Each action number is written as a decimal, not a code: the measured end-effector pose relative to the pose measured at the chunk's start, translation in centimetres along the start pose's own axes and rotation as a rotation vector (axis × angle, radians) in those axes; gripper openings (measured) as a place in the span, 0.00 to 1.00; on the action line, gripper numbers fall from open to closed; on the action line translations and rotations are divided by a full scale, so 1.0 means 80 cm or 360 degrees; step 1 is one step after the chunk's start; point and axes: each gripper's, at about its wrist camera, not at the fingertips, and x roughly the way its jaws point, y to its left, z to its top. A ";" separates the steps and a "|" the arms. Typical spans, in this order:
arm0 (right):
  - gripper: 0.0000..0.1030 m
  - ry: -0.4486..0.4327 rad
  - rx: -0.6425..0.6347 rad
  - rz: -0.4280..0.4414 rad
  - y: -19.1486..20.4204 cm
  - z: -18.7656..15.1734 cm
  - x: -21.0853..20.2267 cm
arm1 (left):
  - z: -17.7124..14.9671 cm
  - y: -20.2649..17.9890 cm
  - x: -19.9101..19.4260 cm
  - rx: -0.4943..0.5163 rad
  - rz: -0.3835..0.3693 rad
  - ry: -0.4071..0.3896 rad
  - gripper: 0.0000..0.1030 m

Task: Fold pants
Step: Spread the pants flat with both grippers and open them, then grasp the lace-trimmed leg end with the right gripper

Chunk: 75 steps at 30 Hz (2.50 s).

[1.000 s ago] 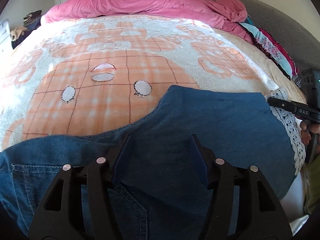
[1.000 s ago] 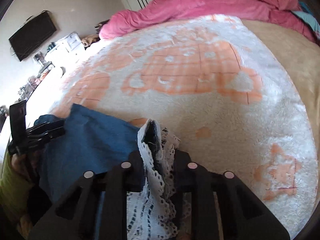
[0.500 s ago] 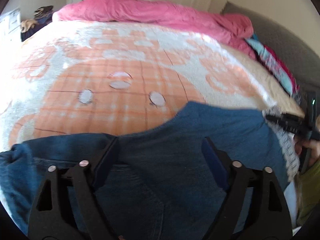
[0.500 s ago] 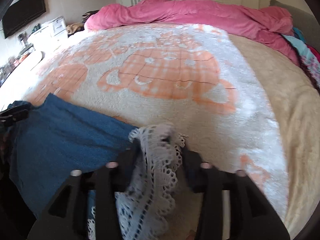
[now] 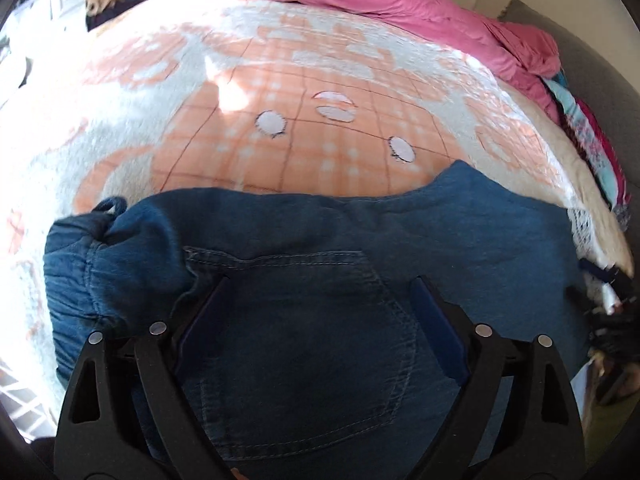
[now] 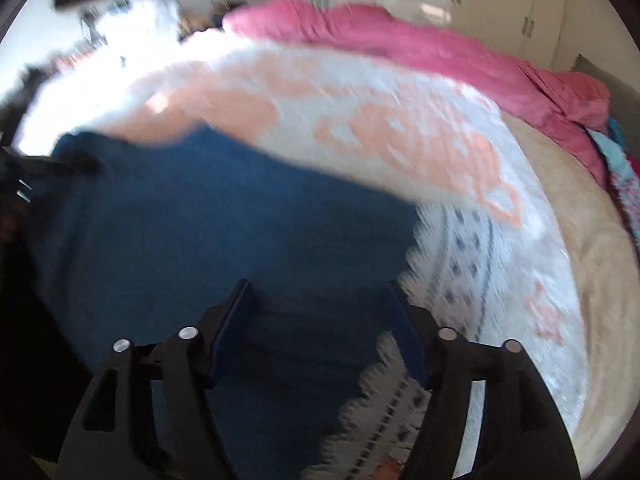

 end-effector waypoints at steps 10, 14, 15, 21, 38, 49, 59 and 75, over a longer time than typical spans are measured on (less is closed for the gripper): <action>0.71 -0.0018 0.0164 0.0065 -0.040 -0.019 -0.007 | -0.005 0.004 -0.014 -0.0006 -0.0017 -0.0062 0.80; 0.76 -0.0151 0.0228 0.0108 -0.043 -0.023 -0.052 | -0.019 -0.009 -0.047 0.0054 -0.0010 -0.0169 0.84; 0.76 -0.0181 0.0215 0.0095 -0.041 -0.026 -0.063 | -0.024 -0.017 -0.052 0.0089 -0.0005 -0.0180 0.84; 0.76 -0.0217 0.0094 0.0178 0.008 -0.045 -0.084 | -0.059 -0.093 -0.049 0.0312 -0.0105 -0.0152 0.87; 0.76 -0.0059 0.0042 -0.0043 0.024 -0.094 -0.055 | -0.103 -0.125 0.006 0.0451 0.0072 0.0117 0.91; 0.77 -0.0137 0.0134 -0.0026 0.008 -0.088 -0.094 | -0.105 -0.130 0.002 0.0434 0.0059 0.0095 0.91; 0.77 -0.0168 0.0287 -0.0008 -0.019 -0.087 -0.117 | -0.101 -0.128 -0.037 0.0372 -0.0024 -0.0018 0.91; 0.88 -0.0154 0.0487 0.0057 -0.056 -0.116 -0.115 | -0.064 -0.224 -0.043 0.0640 -0.0137 -0.0090 0.91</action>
